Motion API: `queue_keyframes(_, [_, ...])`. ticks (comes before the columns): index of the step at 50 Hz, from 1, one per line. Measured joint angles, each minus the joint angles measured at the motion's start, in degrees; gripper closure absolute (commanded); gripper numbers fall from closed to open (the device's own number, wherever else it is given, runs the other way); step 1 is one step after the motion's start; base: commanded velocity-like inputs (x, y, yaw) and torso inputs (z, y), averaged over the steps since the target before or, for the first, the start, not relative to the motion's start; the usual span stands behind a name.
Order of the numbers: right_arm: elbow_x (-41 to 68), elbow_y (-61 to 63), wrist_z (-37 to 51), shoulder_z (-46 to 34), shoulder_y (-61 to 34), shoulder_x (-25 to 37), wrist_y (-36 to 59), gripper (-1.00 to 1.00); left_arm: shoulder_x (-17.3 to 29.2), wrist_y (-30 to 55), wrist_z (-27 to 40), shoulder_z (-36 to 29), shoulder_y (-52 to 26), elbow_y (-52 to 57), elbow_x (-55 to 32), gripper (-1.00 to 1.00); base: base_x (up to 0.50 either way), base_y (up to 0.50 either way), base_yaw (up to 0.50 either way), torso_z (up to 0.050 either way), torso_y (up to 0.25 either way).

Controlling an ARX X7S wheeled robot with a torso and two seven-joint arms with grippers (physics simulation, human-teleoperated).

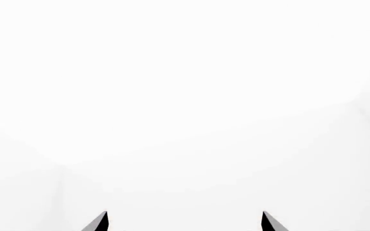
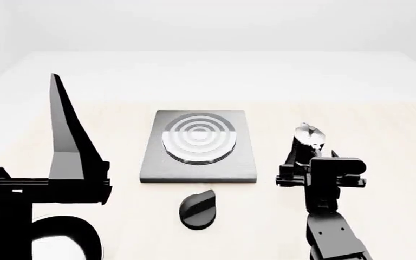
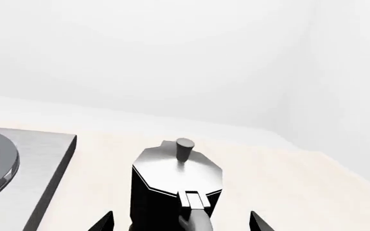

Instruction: Turn on the stove and put the moka pot on it.

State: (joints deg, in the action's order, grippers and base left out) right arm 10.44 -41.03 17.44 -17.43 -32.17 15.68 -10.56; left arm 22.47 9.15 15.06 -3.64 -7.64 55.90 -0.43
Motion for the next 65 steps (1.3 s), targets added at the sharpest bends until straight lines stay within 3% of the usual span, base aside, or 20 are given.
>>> queue_keyframes(65, [-0.1, -19.1, -1.7, 0.0, -4.1, -2.2, -10.4, -1.00, 0.5, -2.5, 1.2, -0.3, 1.2, -2.2, -1.7, -1.00, 0.00, 0.00, 0.00, 0.000, 0.000])
